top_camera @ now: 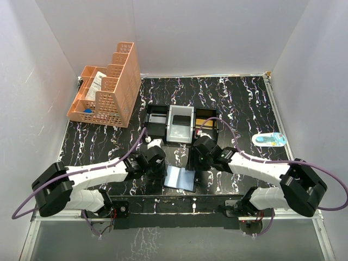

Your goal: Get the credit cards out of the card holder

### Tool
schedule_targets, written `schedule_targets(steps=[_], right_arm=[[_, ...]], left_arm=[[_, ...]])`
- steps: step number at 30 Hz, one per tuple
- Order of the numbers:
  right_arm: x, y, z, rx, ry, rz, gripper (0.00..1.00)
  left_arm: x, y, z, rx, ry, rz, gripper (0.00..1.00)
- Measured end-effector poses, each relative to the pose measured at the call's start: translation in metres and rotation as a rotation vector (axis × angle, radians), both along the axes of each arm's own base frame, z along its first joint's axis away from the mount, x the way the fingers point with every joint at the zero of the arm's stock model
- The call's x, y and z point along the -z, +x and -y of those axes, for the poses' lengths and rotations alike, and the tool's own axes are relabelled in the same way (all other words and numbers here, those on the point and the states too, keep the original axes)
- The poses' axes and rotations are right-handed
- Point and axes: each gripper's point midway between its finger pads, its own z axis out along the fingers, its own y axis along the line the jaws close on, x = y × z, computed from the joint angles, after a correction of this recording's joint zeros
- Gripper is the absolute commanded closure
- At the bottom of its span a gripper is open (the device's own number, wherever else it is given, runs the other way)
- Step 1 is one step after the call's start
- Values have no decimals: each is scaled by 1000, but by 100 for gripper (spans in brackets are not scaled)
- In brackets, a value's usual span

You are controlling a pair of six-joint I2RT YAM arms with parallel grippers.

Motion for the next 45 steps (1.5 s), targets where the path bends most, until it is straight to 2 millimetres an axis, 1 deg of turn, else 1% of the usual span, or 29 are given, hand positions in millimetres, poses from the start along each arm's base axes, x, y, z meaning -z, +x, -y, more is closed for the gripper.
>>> schedule_targets(steps=[3, 4, 6, 7, 13, 14, 16, 20, 23, 24, 27, 30, 32, 36, 37, 39, 40, 41, 43, 45], right_arm=[[-17, 14, 1, 10, -22, 64, 50], [-23, 18, 2, 14, -31, 87, 47], [-34, 27, 3, 25, -42, 129, 44], [-40, 31, 5, 30, -52, 154, 41], [-71, 50, 18, 49, -101, 295, 8], [-77, 53, 19, 45, -98, 326, 3], [-91, 57, 21, 35, -87, 388, 2], [-132, 72, 27, 53, -56, 563, 2], [-156, 85, 35, 92, -62, 677, 2], [-162, 89, 39, 106, -74, 704, 2], [-171, 101, 50, 142, -106, 745, 2], [-175, 113, 66, 188, -133, 763, 2], [-178, 123, 78, 228, -142, 772, 2], [-178, 139, 108, 318, -150, 768, 2], [-178, 140, 116, 338, -152, 766, 2], [-181, 141, 129, 364, -149, 771, 2], [-186, 139, 133, 365, -142, 779, 2], [-190, 137, 135, 361, -139, 787, 2], [-202, 129, 136, 334, -132, 804, 2], [-226, 123, 137, 312, -125, 836, 2]], left_arm=[[-8, 3, -9, -32, 10, 28, 64], [-11, 4, -12, -43, 12, 40, 60], [-20, 7, -18, -64, 14, 66, 51], [-25, 9, -21, -73, 14, 82, 45], [-62, 24, -41, -128, 53, 198, 4], [-67, 27, -45, -137, 65, 214, 2], [-79, 34, -54, -159, 107, 257, 1], [-97, 47, -73, -188, 184, 333, 1], [-103, 57, -91, -212, 247, 357, 1], [-104, 63, -101, -238, 269, 355, 1], [-106, 79, -133, -324, 311, 344, 1], [-115, 92, -167, -420, 319, 351, 1], [-122, 95, -181, -462, 311, 363, 1], [-133, 94, -201, -518, 319, 370, 1], [-139, 93, -206, -535, 329, 373, 1], [-157, 92, -215, -574, 329, 402, 1], [-172, 90, -219, -600, 313, 434, 1], [-184, 88, -222, -616, 296, 458, 1], [-211, 82, -228, -654, 248, 520, 1], [-235, 75, -235, -688, 205, 570, 1]])
